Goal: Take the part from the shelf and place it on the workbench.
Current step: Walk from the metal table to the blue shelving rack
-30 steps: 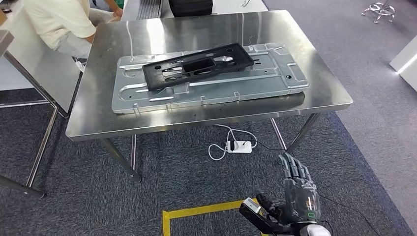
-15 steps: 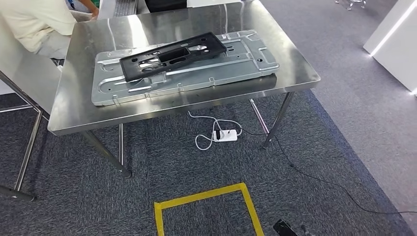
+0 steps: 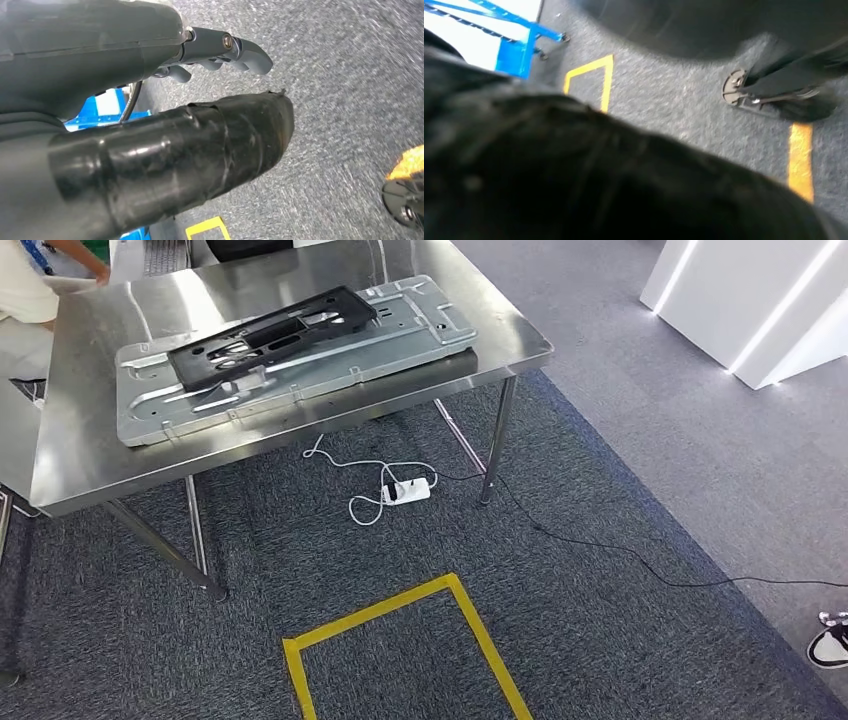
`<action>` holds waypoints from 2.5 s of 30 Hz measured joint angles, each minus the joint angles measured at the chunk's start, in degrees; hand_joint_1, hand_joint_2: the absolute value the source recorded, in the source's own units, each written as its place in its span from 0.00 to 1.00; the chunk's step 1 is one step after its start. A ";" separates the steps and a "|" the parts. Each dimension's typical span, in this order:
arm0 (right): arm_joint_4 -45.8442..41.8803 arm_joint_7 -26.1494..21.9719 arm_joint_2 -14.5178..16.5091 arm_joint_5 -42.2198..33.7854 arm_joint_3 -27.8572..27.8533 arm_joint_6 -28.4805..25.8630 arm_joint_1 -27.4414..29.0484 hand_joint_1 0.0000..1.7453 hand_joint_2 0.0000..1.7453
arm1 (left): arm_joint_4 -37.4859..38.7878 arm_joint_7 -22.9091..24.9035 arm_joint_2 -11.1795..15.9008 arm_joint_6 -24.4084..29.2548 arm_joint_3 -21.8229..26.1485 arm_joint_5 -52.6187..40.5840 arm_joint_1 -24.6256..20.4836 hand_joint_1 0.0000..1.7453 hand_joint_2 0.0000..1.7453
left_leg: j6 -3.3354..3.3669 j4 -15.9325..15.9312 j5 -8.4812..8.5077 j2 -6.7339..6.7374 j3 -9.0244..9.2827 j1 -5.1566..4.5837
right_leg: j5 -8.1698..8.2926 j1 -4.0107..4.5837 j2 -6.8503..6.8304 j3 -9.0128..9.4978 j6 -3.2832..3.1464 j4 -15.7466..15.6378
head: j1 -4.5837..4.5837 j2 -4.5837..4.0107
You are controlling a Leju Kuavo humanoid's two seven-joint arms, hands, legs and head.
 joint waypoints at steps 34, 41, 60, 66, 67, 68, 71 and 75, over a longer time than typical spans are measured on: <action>2.78 7.54 0.42 3.57 6.45 16.52 -1.37 0.00 0.00 | -0.02 -1.30 0.71 0.49 -2.86 -2.66 -0.01 0.00 0.00 | -0.66 -0.67 -5.30 -0.29 5.89 -0.38 | 2.83 1.59 1.43 -3.42 -3.15 -1.68 | 0.08 0.00; 2.80 8.06 0.04 3.17 5.94 17.33 -1.47 0.00 0.00 | -0.02 -1.82 0.90 0.13 -2.92 -2.71 0.50 0.00 0.00 | -1.24 13.60 -11.79 -5.60 -0.10 0.08 | 4.18 1.86 5.14 -5.12 -4.58 -1.52 | 0.02 0.00; 2.97 5.89 -3.81 2.19 3.71 19.94 -0.93 0.00 0.00 | -0.02 -4.43 0.81 -6.90 -3.85 -2.16 0.09 0.00 0.00 | 0.62 -1.03 -4.99 -1.63 5.69 -0.38 | 2.68 1.53 1.01 -5.01 -1.60 1.11 | 0.25 0.00; 3.14 5.47 -3.98 1.99 3.31 19.87 -0.75 0.00 0.00 | -0.21 -5.46 0.73 -5.72 -4.34 -3.80 -0.23 0.00 0.00 | -1.01 2.26 -7.81 -2.80 4.64 -0.24 | 3.51 1.75 2.36 -4.60 -3.80 -1.41 | 0.21 0.00; 3.14 5.33 -4.01 1.96 3.26 19.86 -0.78 0.00 0.00 | -0.25 -5.63 0.73 -5.54 -4.48 -4.05 -0.17 0.00 0.00 | -1.14 5.38 -9.76 -4.10 3.25 -0.14 | 3.67 1.78 2.74 -4.71 -4.10 -1.48 | 0.20 0.00; 3.15 5.20 -4.03 1.94 3.23 19.85 -0.81 0.00 0.00 | -0.26 -5.75 0.72 -5.35 -4.60 -4.26 -0.10 0.00 0.00 | -1.16 9.21 -11.73 -4.90 1.52 -0.13 | 3.77 1.89 3.21 -4.88 -4.31 -1.47 | 0.20 0.00; 3.19 5.09 -4.04 1.84 3.21 19.78 -0.77 0.00 0.00 | -0.32 -6.24 0.73 -4.45 -5.29 -5.23 0.17 0.00 0.00 | -0.83 14.77 -12.50 -5.53 -0.95 -0.17 | 3.90 2.28 4.97 -5.01 -4.51 -1.38 | 0.20 0.00; 3.20 5.09 -4.01 1.70 3.01 19.35 -0.80 0.00 0.00 | -0.47 -7.25 0.83 -2.53 -6.07 -6.55 0.30 0.00 0.00 | 0.43 1.82 -5.74 -8.10 4.87 -0.38 | 4.01 2.47 7.10 -4.96 -4.23 -1.10 | 0.21 0.00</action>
